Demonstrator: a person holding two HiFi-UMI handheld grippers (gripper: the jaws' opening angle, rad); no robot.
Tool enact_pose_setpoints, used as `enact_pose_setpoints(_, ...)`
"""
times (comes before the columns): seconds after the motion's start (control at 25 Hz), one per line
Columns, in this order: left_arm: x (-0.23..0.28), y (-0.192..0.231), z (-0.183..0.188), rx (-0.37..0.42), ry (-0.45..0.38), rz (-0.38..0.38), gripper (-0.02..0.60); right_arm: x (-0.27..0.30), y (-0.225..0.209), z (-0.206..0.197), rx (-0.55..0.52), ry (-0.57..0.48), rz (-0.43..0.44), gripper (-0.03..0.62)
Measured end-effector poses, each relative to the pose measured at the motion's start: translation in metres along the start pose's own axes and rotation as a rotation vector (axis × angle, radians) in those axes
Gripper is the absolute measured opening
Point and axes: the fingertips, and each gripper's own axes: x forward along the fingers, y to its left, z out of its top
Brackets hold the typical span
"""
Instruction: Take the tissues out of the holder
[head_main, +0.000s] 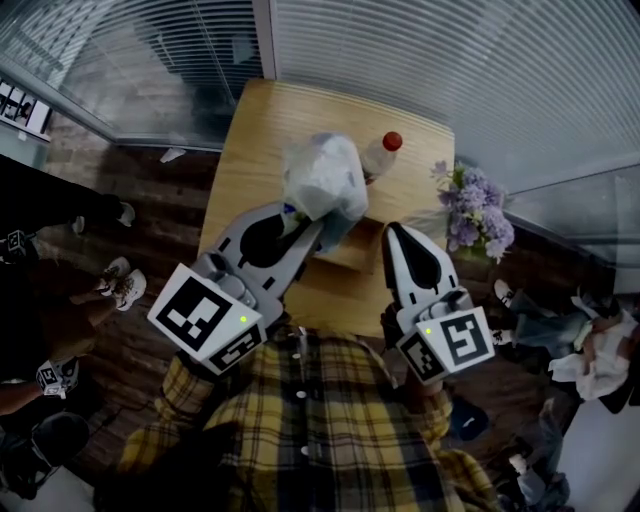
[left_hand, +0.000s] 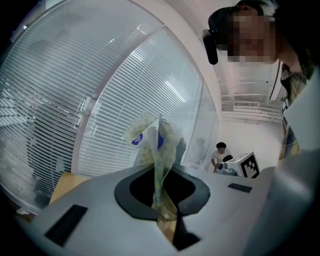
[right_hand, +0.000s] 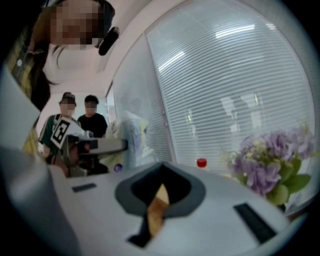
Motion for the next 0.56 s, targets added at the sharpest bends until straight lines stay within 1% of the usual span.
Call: enact_pose_setpoints(0.56, 0.0006, 0.0011, -0.0045, 0.019, 0.016, 0.0, 0.035, 0.0011, -0.0022, -0.0024, 0.001, 0.0, -0.008, 0.011)
